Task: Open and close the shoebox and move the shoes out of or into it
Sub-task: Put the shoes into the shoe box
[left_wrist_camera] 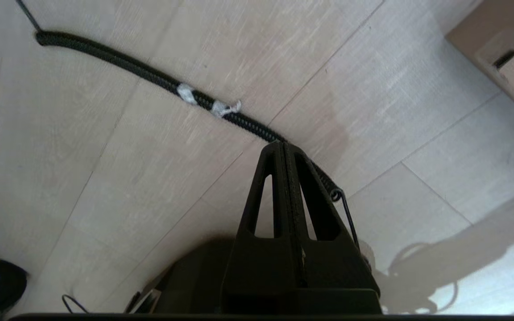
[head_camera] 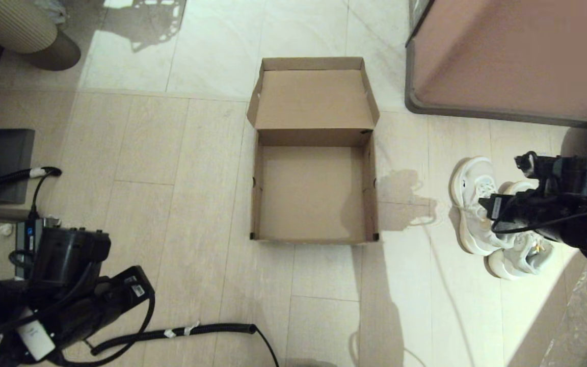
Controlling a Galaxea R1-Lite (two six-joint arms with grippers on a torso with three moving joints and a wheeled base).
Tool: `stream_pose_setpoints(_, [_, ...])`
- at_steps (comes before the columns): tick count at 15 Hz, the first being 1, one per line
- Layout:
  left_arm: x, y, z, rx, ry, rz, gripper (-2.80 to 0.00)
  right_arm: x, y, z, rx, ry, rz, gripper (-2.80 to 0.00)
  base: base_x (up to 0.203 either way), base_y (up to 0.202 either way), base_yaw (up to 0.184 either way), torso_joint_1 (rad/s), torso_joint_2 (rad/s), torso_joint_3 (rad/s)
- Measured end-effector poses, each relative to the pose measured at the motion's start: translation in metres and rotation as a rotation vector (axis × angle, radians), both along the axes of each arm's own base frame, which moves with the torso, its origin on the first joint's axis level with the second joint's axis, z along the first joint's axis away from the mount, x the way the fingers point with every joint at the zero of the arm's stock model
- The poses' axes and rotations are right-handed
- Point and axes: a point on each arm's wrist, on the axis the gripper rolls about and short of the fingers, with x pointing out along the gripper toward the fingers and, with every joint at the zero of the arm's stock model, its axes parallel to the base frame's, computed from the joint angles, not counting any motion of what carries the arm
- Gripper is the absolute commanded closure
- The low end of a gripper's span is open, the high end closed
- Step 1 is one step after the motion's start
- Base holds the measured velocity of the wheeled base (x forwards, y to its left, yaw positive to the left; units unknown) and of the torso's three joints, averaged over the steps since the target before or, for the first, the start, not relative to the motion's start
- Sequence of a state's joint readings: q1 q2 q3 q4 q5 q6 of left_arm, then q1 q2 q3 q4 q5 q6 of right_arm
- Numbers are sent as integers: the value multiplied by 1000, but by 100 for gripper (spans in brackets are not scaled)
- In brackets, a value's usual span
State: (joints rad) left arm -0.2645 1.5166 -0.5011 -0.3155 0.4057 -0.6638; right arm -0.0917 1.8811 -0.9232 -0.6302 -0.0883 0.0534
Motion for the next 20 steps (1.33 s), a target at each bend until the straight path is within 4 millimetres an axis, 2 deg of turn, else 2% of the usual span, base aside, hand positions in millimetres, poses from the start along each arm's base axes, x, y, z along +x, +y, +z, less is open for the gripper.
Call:
stream_pose_setpoints(5, [-4,4,4,7,-22,27,0,12,93,6,2,-39,207,0,0,0,0,0,0,0])
stream_pose_setpoints(9, [-3,7,5,4,-26,41,0,25,153,2,-1,-37,314,0,0,0,0,0,0,0])
stream_pose_setpoints(13, [-2,10,5,3,-26,54,0,36,212,8,15,-44,403,0,0,0,0,0,0,0])
stream_pose_setpoints(16, [-2,12,3,3,-18,62,0,49,240,1,10,-36,429,0,0,0,0,0,0,0])
stream_pose_setpoints(20, [4,11,2,-2,-33,59,0,67,255,-29,19,11,427,0,0,0,0,0,0,0])
